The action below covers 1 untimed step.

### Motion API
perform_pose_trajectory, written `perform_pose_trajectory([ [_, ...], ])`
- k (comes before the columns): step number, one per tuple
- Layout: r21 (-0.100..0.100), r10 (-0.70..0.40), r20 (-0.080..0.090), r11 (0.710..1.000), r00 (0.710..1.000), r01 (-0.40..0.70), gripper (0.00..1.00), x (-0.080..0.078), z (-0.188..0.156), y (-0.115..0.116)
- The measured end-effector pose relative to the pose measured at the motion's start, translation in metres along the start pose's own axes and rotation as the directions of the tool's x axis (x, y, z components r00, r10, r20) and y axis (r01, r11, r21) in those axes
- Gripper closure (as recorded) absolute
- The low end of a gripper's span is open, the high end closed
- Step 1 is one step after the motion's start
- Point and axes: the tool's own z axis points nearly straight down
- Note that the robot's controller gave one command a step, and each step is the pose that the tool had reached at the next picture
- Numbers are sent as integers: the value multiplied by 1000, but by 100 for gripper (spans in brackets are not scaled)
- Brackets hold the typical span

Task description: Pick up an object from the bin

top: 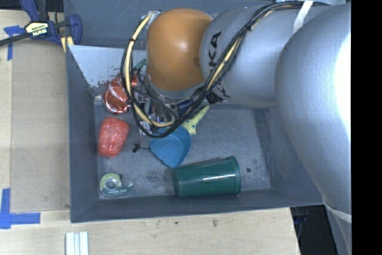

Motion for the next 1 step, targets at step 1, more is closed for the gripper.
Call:
perform_pose_trajectory([
  [1,-1,2,8,1000,1000,-2,0,-2,-5,-1],
])
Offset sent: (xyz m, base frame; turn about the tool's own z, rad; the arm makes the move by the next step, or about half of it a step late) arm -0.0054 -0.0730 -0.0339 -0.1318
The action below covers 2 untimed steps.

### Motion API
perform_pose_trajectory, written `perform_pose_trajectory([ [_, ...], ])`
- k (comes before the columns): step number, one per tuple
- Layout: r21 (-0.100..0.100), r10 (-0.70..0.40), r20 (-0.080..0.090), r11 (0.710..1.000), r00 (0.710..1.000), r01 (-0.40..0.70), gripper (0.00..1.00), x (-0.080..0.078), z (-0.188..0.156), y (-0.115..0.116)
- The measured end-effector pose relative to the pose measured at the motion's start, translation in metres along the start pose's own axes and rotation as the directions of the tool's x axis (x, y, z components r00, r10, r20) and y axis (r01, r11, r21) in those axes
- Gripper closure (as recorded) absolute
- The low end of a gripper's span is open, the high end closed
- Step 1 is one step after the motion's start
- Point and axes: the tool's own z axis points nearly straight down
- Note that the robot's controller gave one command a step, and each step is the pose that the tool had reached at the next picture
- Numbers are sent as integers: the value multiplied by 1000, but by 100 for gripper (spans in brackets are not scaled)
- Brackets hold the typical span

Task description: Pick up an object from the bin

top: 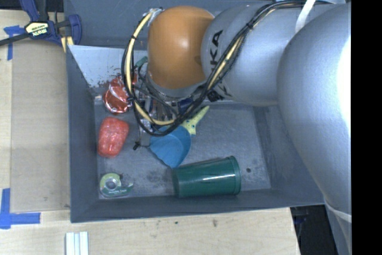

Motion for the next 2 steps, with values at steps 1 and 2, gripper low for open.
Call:
perform_pose_trajectory([
  [1,-2,-67,1,998,998,67,0,3,16,-29],
  [2,0,-16,3,1000,1000,16,0,22,46,-58],
])
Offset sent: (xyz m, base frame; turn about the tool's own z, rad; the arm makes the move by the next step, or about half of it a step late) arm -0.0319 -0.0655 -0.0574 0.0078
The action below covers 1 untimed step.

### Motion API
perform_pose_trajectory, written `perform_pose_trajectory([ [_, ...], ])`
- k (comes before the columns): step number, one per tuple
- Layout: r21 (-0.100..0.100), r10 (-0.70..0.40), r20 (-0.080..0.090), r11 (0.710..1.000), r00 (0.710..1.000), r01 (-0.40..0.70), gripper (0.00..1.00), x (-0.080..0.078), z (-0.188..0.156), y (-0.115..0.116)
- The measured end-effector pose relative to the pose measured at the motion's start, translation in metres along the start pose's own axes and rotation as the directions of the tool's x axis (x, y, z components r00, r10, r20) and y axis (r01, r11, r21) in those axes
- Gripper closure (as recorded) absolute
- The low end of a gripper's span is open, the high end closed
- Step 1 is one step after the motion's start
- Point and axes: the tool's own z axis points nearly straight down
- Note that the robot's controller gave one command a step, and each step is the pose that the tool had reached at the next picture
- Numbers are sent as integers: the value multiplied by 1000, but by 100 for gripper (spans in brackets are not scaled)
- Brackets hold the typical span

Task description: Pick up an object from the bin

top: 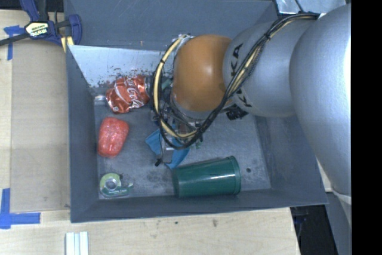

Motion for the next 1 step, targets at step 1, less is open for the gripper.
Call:
perform_pose_trajectory([
  [1,-1,-49,-1,999,999,49,0,30,0,-14],
])
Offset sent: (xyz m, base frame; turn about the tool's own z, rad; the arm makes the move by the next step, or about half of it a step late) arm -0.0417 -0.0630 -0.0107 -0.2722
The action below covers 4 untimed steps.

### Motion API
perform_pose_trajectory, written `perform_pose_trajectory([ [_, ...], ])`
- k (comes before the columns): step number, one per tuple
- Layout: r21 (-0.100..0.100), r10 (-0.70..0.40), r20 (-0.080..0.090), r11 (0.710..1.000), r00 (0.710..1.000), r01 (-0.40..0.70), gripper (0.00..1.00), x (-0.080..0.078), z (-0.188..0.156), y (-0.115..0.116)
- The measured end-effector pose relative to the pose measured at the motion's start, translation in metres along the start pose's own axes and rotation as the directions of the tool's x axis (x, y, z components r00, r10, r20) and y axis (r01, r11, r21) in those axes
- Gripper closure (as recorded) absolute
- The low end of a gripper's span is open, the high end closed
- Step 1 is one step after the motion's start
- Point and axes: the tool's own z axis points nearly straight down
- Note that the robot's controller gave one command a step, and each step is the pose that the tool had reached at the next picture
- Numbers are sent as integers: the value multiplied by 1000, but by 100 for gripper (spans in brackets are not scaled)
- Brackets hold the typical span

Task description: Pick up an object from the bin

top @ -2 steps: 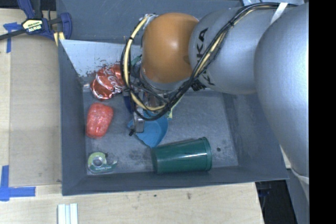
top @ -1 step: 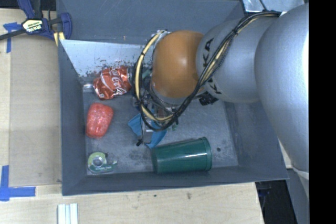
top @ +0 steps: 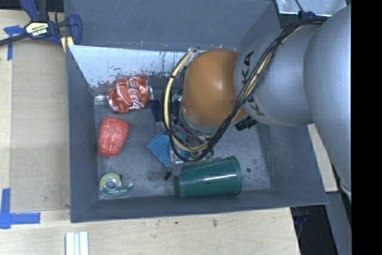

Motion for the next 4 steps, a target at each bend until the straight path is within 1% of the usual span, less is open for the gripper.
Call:
perform_pose_trajectory([
  [1,1,-219,2,976,976,219,100,14,10,-48],
  [2,1,-219,2,976,976,219,100,14,10,-48],
  [3,-1,-246,-5,969,969,246,100,15,-20,-48],
  [4,1,-292,1,956,956,292,100,8,-76,-44],
])
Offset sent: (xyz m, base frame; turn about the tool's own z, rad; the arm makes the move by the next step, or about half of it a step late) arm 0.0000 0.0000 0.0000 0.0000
